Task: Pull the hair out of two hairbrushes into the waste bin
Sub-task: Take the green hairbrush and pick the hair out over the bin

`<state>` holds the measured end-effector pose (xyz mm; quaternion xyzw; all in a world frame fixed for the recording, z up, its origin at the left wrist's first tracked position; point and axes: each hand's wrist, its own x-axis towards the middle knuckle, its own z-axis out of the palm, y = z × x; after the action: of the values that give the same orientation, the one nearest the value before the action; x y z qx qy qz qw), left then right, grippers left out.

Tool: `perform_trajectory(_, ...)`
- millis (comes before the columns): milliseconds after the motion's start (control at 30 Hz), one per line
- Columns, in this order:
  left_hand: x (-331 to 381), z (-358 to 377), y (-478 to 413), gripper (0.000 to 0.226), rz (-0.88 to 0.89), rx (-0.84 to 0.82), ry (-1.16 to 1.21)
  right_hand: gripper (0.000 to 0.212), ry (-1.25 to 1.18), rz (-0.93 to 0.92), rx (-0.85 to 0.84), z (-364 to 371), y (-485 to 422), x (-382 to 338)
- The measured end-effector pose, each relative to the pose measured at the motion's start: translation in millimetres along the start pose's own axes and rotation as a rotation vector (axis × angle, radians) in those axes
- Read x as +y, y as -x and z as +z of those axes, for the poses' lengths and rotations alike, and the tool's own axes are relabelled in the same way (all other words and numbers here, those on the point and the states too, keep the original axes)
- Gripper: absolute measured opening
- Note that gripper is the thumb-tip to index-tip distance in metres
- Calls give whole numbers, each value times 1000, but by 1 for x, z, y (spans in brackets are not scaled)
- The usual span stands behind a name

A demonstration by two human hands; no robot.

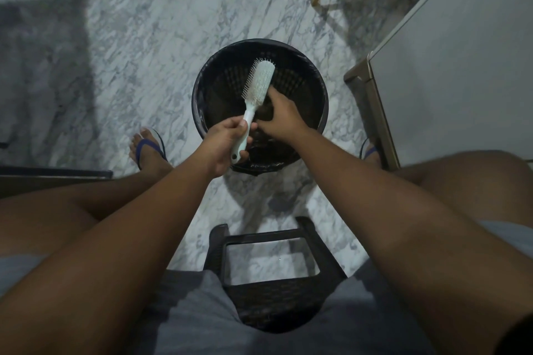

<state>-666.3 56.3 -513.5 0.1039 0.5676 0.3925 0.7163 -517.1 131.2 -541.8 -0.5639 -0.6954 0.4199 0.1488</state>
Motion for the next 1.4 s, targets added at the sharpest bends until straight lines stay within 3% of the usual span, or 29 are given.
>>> perform_trajectory(67,2,3,0,15,3,3,-6,22,45,2,26,-1,-2,-5)
perform_trajectory(100,2,4,1,15,5,8,-9,19,40,31,23,-2,-3,-6)
perform_trajectory(267,2,-1,-2,18,34,68,3,47,-222,294,94,-5,-5,-4)
perform_trajectory(433,-4,-5,-3,22,50,136,55,40,-800,701,278,-11,-14,-8)
perform_trajectory(533,-5,-10,-7,22,30,199,143,35,-1116,811,450,-23,-17,-15)
perform_trajectory(667,-8,-21,-11,25,34,247,137,32,-1133,849,525,-27,-15,-10)
perform_trajectory(767,-7,-21,-12,21,43,238,141,32,-970,903,432,-22,-15,3)
perform_trajectory(867,-8,-24,-12,27,52,235,97,14,-335,769,64,-18,-6,7)
perform_trajectory(900,-9,-24,-13,28,55,234,85,24,-86,692,-56,-17,-4,9)
perform_trajectory(933,-10,-24,-12,28,56,229,74,48,81,623,-133,-16,-3,11)
perform_trajectory(1000,-12,-21,-10,28,55,210,63,63,64,463,-74,-19,-3,4)
perform_trajectory(1100,-13,-15,-9,27,41,174,82,40,-164,229,211,-20,-10,-12)
perform_trajectory(1167,-13,-12,-10,30,12,125,103,38,-224,121,187,-18,-11,-25)
perform_trajectory(1300,-10,-7,-12,34,-16,52,133,58,-102,10,4,-12,-12,-36)
perform_trajectory(1400,-10,-6,-14,36,4,38,110,38,-88,15,69,-11,-15,-33)
